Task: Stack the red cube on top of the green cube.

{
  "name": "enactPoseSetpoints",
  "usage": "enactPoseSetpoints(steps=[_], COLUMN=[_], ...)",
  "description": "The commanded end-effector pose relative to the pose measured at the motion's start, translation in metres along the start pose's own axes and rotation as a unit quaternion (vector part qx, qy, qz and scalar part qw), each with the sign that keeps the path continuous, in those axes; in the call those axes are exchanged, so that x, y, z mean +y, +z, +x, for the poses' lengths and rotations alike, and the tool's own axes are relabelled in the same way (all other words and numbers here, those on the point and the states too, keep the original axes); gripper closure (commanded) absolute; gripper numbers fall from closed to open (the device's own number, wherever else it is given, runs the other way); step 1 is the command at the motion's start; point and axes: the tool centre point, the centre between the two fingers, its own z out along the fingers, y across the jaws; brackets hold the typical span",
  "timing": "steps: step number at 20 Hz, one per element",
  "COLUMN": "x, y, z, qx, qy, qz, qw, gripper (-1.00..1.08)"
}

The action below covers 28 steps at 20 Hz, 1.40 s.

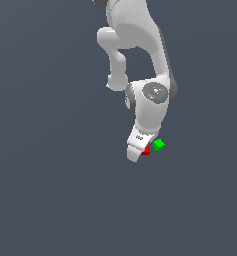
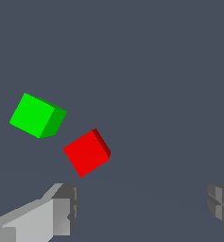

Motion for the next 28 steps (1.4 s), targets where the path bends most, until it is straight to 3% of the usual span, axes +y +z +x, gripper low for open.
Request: enactPoseSetpoints(steps=[1, 10, 18, 28], x=[-0.007, -0.034, -0.047, -0.050], y=[0.007, 0.029, 0.041, 0.047], z=[0.004, 0.010, 0.010, 0.009], qx=[-0.001, -0.006, -0.008, -0.009], qy=[-0.046, -0.191, -0.262, -0.276], qz=[0.000, 0.000, 0.000, 0.000], qw=[0.9990, 0.9816, 0.9650, 0.9612], gripper=[-0.92, -0.92, -0.92, -0.92])
